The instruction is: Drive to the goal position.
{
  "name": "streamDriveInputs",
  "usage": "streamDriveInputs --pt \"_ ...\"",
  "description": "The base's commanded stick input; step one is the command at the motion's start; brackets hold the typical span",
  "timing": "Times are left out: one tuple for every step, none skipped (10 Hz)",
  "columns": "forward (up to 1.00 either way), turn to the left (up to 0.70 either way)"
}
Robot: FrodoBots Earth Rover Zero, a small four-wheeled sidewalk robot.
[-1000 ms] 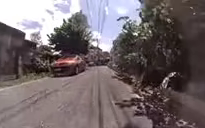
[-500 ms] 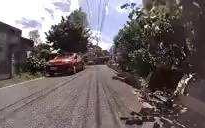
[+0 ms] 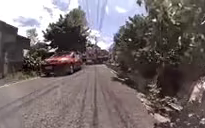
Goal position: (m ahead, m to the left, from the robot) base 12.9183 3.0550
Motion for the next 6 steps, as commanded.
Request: streamDriveInputs --pt "0.85 0.0" --pt "0.85 0.0" --pt "0.85 0.0" --pt "0.85 0.0" --pt "0.85 0.0" --pt "0.85 0.0"
